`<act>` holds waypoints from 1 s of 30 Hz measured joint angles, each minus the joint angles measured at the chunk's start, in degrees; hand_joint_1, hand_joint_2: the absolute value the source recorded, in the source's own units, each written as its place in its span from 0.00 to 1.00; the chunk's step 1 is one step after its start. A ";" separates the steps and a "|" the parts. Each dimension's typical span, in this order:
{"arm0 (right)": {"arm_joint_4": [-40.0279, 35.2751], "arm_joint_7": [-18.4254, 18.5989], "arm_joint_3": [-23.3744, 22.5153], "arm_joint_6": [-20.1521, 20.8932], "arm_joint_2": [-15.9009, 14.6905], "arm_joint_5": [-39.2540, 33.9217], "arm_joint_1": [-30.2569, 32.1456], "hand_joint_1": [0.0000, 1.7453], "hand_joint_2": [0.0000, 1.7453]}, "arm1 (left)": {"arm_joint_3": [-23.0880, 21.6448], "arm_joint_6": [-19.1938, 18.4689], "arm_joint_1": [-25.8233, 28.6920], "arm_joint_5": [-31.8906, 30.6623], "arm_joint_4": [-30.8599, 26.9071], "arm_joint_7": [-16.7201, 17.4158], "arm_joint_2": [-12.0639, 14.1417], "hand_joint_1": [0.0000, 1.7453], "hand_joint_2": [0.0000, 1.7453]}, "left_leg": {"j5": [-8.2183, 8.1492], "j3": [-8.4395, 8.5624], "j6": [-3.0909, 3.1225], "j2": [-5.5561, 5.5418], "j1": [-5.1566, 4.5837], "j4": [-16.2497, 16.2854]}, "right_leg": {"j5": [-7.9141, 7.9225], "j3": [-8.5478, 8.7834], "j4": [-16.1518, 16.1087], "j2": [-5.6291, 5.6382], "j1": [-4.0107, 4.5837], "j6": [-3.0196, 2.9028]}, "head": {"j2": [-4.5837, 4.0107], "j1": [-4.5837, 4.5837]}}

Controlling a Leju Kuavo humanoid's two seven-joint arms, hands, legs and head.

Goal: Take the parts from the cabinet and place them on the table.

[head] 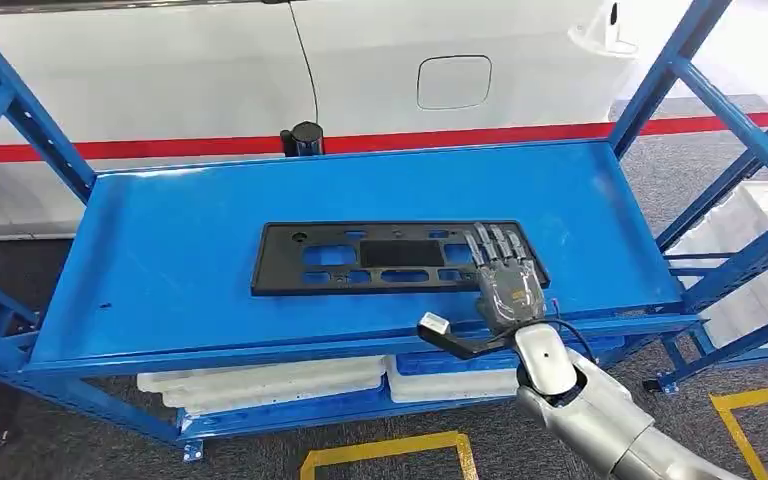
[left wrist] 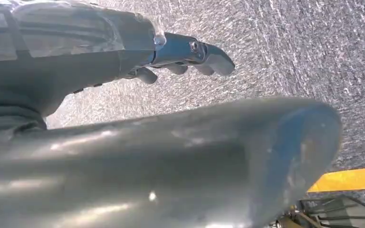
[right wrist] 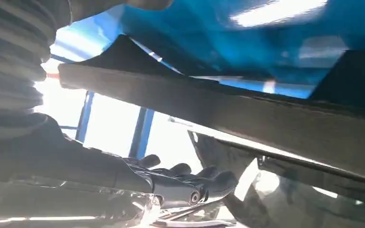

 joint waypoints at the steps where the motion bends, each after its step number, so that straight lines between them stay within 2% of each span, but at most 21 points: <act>1: -0.11 0.02 -0.22 0.04 -0.07 0.02 0.16 0.00 1.00 | 0.00 -0.09 0.00 -0.02 0.02 0.02 0.02 0.00 0.00 | 0.00 0.00 0.00 0.01 0.00 0.00 | 0.00 0.00 0.00 0.00 0.00 0.00 | 0.00 0.00; 7: -0.50 0.11 -0.96 0.46 -0.53 0.02 0.55 0.00 1.00 | 0.00 -0.33 -0.01 -0.15 0.02 0.07 0.07 0.00 0.00 | -0.01 -0.01 0.01 0.14 0.00 0.00 | 0.00 -0.02 0.00 0.07 0.00 0.00 | 0.00 0.02; 8: -0.57 0.11 -1.05 0.50 -0.57 0.02 0.61 0.24 1.00 | 0.00 -0.33 0.00 -0.15 0.02 0.07 0.07 0.00 0.00 | -0.01 -0.01 0.01 0.16 0.01 0.00 | 0.00 -0.02 0.00 0.08 0.00 0.00 | 0.00 0.02; 9: -0.59 0.13 -1.09 0.55 -0.59 0.02 0.68 1.00 1.00 | 0.00 -0.33 0.00 -0.15 0.02 0.13 0.09 0.00 0.00 | -0.02 -0.01 0.02 0.18 0.01 0.00 | 0.00 -0.02 0.00 0.09 0.00 0.00 | 0.00 0.02; 19: -0.70 0.83 -2.08 1.81 -1.03 -1.16 1.55 1.00 1.00 | 0.00 -0.33 -0.01 -0.17 0.00 -0.52 0.13 0.00 0.00 | -0.04 -0.06 0.06 0.47 0.02 0.00 | 0.00 -0.09 0.00 0.18 0.00 0.00 | 0.00 0.04; 30: -0.90 -2.45 -2.47 1.97 -1.14 -5.60 0.37 1.00 1.00 | 0.02 -0.13 -0.02 -0.76 0.00 -2.73 -0.04 0.00 0.00 | -0.05 -0.02 0.07 0.71 0.03 -0.01 | 0.01 -0.08 0.00 0.37 0.02 -0.01 | 0.00 0.07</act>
